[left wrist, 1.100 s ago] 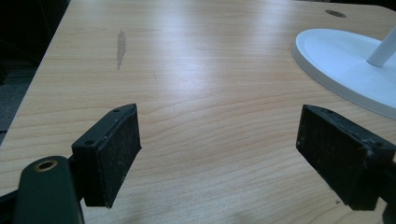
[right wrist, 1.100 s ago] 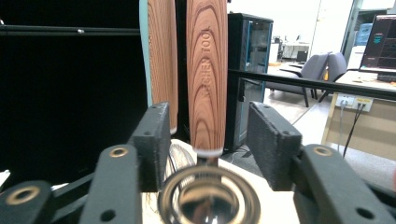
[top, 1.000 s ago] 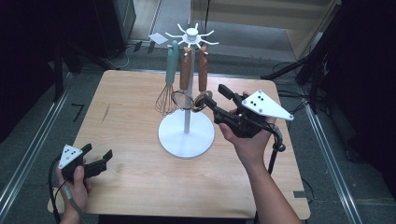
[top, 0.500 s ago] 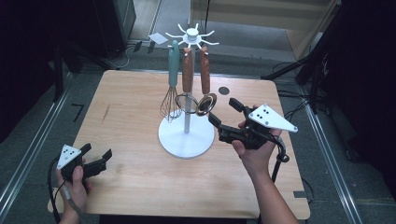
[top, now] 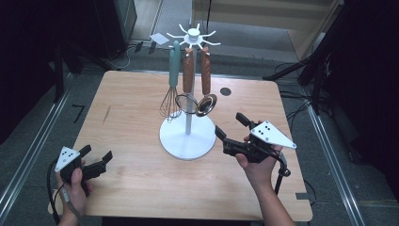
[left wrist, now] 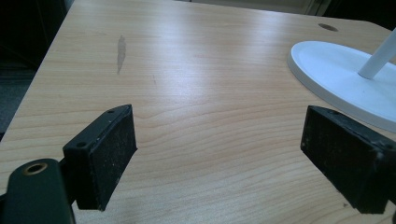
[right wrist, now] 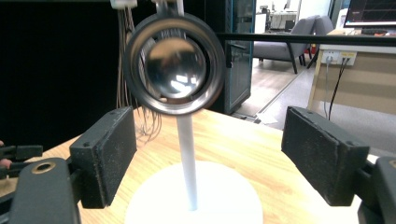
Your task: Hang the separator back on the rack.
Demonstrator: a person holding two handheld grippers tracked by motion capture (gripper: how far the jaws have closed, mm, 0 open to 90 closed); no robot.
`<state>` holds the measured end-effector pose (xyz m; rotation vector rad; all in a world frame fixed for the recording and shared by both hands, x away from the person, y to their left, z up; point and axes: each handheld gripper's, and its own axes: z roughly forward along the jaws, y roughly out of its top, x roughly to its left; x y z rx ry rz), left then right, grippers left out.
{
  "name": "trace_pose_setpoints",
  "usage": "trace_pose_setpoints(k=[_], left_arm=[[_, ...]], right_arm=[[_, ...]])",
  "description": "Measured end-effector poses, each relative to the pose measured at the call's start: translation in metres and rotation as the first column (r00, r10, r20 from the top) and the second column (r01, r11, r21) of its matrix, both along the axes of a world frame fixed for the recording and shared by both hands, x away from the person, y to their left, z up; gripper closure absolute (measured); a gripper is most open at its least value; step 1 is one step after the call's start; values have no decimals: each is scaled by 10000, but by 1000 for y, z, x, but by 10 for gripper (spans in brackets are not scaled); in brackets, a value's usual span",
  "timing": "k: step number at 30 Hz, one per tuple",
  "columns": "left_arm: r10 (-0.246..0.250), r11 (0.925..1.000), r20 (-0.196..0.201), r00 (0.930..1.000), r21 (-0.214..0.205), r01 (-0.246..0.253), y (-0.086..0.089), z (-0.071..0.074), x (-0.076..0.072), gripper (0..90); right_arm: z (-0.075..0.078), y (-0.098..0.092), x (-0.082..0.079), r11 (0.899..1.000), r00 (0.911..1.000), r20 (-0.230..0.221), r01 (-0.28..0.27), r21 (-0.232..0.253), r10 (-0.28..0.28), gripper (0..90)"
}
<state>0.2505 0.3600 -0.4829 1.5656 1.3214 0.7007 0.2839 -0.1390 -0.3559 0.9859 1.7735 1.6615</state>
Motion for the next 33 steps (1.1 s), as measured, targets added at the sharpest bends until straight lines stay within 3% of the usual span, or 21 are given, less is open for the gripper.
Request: trace_pose_setpoints(k=[20,33], left_arm=[[132,9999,241,9996,-86,-130,1,0,-3,80],[15,10000,240,9997,40,-16,0,0,-3,65]], right_arm=[[-50,-25,-8,9966,9953,-517,824,-26,-824,184],[-74,-54,-16,9879,9841,-869,1549,-94,-1551,184]])
